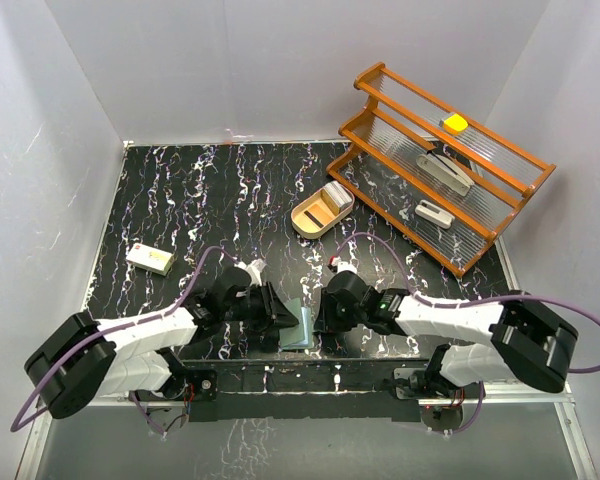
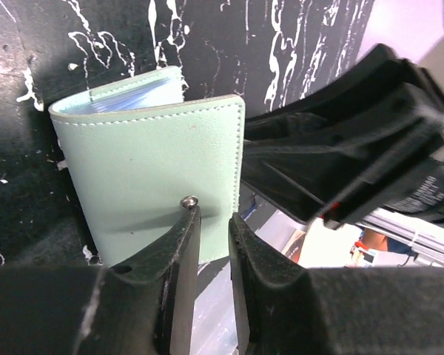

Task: Put the credit cards into the card holder
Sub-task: Close the card holder at the center of the board.

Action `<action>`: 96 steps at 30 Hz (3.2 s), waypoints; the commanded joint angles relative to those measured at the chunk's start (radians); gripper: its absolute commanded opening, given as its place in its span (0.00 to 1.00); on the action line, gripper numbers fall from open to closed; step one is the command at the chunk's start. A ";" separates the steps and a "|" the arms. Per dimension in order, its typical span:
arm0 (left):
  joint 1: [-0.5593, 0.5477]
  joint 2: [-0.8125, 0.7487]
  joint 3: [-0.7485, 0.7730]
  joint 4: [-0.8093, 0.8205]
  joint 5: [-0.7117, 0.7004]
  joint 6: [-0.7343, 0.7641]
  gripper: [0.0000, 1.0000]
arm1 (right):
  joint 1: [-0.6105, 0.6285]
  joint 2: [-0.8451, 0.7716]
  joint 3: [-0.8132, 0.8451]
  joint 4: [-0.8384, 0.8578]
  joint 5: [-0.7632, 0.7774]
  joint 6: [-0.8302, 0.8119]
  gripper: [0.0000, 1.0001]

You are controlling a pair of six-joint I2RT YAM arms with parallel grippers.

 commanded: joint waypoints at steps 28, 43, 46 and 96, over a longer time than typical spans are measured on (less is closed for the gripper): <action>-0.001 0.194 0.109 -0.150 -0.037 0.155 0.12 | 0.006 -0.146 0.050 -0.067 0.062 0.069 0.42; -0.001 0.182 0.071 -0.169 -0.072 0.139 0.09 | 0.008 -0.045 0.113 0.034 0.006 0.096 0.44; -0.001 0.183 0.065 -0.161 -0.072 0.133 0.09 | 0.009 -0.038 0.126 0.047 -0.009 0.097 0.44; -0.002 0.192 0.022 -0.091 -0.058 0.071 0.09 | -0.016 0.082 0.031 0.157 -0.042 0.112 0.10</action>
